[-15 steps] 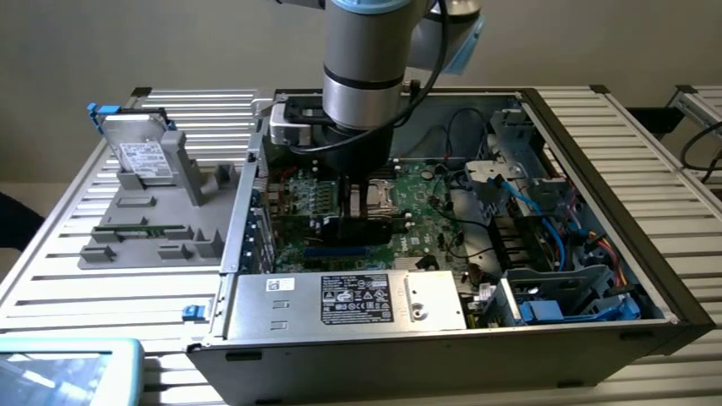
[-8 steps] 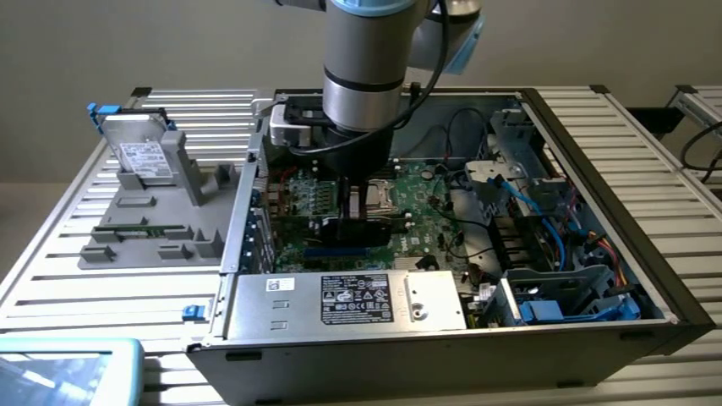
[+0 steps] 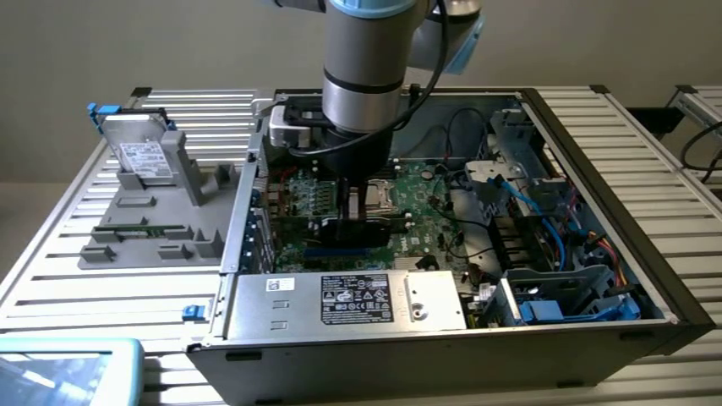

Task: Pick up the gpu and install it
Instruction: 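Insert the gpu into the slot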

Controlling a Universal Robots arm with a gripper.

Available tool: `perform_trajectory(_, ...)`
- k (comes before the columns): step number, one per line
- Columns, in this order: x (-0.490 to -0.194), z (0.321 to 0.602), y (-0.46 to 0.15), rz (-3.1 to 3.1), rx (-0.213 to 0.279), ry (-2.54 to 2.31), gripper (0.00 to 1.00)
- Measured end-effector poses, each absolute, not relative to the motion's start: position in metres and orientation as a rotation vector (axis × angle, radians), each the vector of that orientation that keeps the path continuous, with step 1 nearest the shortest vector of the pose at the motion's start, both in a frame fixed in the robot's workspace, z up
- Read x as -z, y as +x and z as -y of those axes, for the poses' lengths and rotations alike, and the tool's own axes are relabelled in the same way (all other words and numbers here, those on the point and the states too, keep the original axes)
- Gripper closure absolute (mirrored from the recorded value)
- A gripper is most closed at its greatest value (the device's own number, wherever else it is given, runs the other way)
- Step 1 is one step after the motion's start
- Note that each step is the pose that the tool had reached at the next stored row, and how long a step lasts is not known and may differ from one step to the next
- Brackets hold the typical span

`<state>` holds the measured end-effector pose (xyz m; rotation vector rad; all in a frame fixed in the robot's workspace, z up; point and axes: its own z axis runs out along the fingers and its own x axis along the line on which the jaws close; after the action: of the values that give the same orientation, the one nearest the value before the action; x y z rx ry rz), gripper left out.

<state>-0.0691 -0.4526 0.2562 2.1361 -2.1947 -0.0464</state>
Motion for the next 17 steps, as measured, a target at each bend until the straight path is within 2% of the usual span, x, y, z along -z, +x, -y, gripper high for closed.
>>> perform_trajectory(17,-0.2536,0.4526,-0.0704,2.196,0.047,2.135,0.72)
